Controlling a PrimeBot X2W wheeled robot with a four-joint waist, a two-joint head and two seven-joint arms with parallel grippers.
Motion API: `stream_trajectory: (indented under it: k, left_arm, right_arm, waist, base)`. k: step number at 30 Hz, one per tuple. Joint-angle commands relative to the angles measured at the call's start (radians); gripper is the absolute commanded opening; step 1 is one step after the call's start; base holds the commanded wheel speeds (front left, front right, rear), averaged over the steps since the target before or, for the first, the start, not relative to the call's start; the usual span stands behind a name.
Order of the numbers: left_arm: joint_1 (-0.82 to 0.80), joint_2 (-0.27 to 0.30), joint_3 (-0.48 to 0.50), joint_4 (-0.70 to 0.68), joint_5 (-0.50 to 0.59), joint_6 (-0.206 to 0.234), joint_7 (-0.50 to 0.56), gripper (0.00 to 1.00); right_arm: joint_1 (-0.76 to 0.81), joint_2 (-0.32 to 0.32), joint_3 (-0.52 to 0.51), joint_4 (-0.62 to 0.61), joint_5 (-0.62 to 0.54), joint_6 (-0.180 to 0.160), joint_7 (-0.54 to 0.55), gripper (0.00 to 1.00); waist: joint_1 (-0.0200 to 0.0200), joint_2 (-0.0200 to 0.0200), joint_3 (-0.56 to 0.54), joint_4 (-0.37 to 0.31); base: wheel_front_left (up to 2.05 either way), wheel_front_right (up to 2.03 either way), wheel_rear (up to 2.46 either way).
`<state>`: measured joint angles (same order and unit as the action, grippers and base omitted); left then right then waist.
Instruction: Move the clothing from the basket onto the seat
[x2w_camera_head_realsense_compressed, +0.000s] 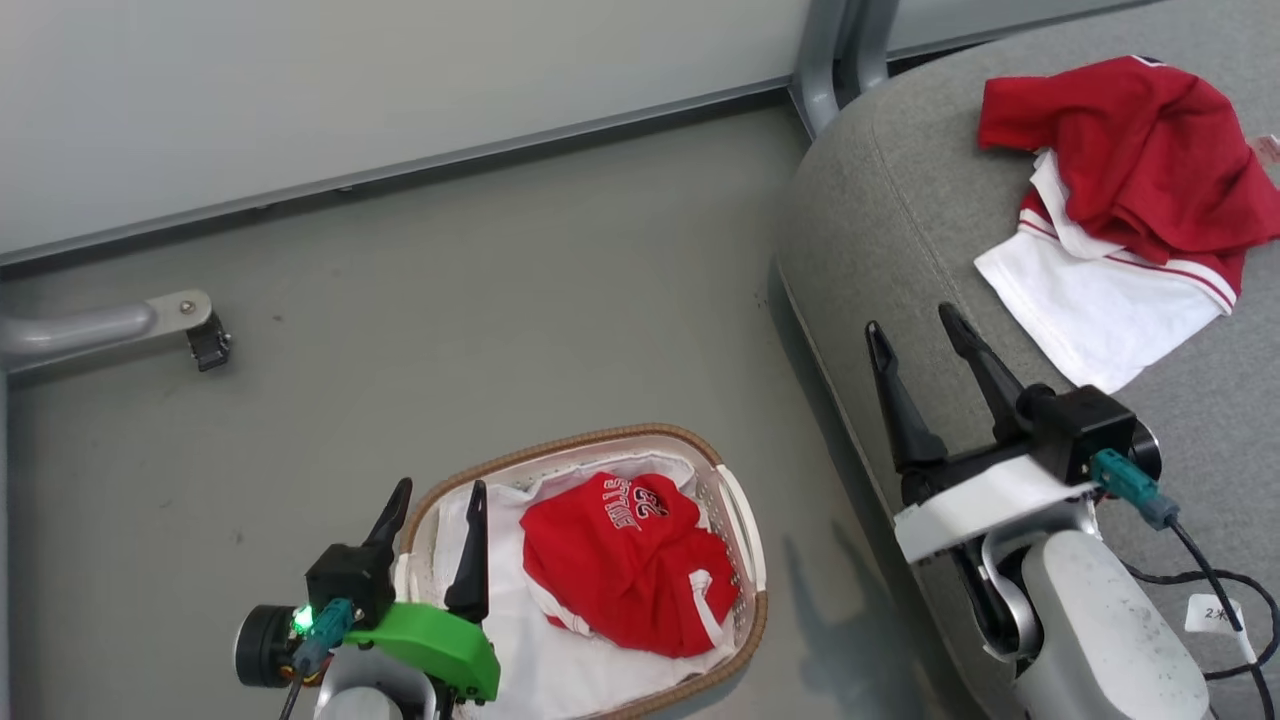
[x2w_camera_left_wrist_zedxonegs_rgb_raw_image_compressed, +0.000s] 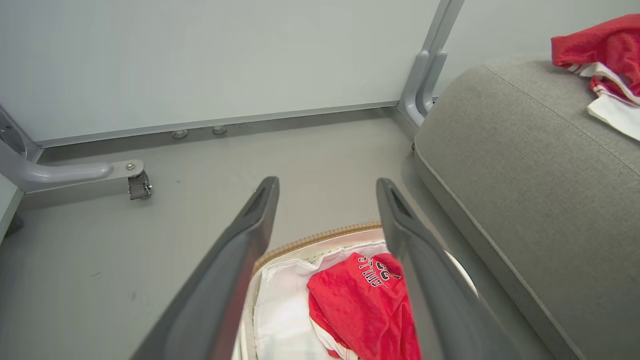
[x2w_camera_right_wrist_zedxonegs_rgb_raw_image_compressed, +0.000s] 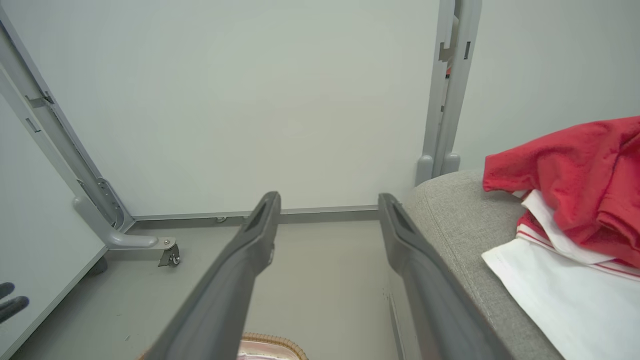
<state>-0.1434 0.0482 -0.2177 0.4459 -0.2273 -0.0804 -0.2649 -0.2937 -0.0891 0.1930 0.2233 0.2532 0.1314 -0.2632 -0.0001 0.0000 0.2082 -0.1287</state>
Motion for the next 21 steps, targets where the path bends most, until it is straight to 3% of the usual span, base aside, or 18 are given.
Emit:
stream_trajectory:
  k: [1, 12, 21]
  left_arm:
    - [-0.034, 0.004, -0.006, 0.012, 0.013, -0.004, 0.001, 1.00]
    - [-0.214, 0.006, -0.083, 0.159, 0.071, -0.017, 0.001, 1.00]
    - [-0.356, 0.006, -0.137, 0.326, 0.098, -0.024, 0.001, 1.00]
  right_arm:
    - [-0.025, 0.003, 0.005, -0.018, 0.006, -0.001, -0.002, 1.00]
    - [-0.140, 0.025, 0.031, -0.140, 0.031, -0.001, -0.002, 1.00]
    - [-0.205, 0.035, 0.021, -0.217, 0.044, -0.001, -0.002, 1.00]
  waist:
    - [0.0001, 0.0000, 0.100, -0.079]
    - [0.0001, 0.0000, 0.316, -0.175]
    - [0.0001, 0.0000, 0.465, -0.207]
  base:
    - [0.00, 0.00, 0.00]
    - [0.00, 0.00, 0.00]
    - [0.00, 0.00, 0.00]
